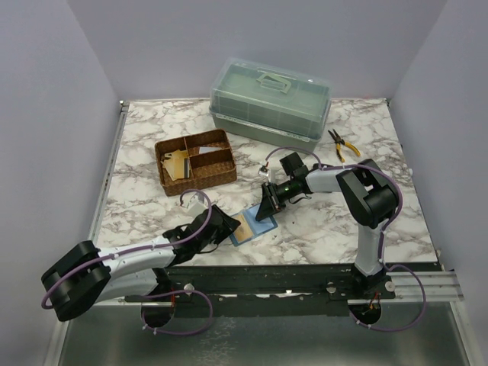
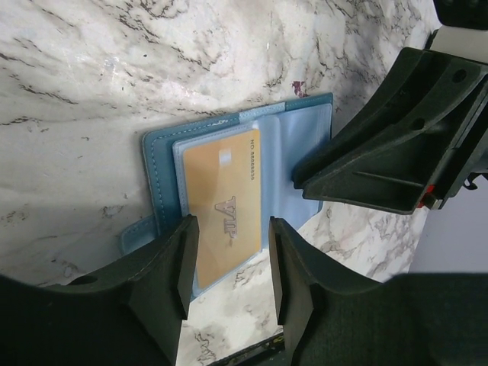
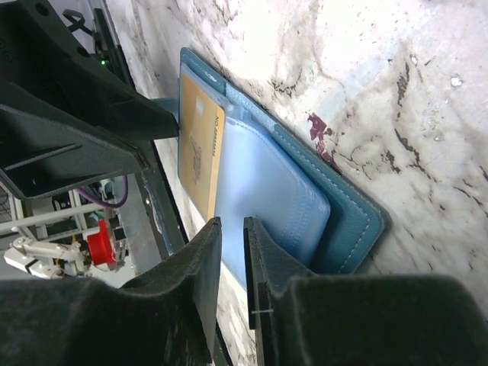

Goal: Take the credit cards out of the card holder
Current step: Remove the credit card from the card holder.

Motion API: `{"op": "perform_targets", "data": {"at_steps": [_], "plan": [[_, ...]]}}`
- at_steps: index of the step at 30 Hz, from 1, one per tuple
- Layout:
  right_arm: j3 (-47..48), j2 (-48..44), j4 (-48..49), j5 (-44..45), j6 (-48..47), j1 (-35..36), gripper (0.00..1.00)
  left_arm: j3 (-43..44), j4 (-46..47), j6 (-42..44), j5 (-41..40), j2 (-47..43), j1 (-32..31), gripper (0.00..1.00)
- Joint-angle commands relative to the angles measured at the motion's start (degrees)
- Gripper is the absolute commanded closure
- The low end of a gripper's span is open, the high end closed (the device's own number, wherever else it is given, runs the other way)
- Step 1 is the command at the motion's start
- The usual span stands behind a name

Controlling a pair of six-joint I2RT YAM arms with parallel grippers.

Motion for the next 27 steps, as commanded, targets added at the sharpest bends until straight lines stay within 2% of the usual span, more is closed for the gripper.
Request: {"op": "perform_targets", "data": {"at_steps": [1, 8, 15, 27], "plan": [[0.4, 2.0, -1.8, 2.3, -1.8, 0.5, 0.74, 0.1, 3.3, 0.3, 1.8, 1.9, 0.5, 0.53], [0.7, 2.3, -2.1, 2.3, -2.0, 0.8, 0.74, 0.4, 2.3, 0.8, 2.3, 1.5, 0.6, 0.50], [0.6, 2.3, -2.1, 2.3, -2.0, 0.9, 0.74, 2.7, -5.2, 1.5, 1.6, 0.3, 0.6, 0.44], [0.6, 2.2, -2.2, 2.4, -2.1, 0.9, 0.74, 3.3, -1.7, 1.8, 3.3, 3.9, 0.8, 0.44]]}}
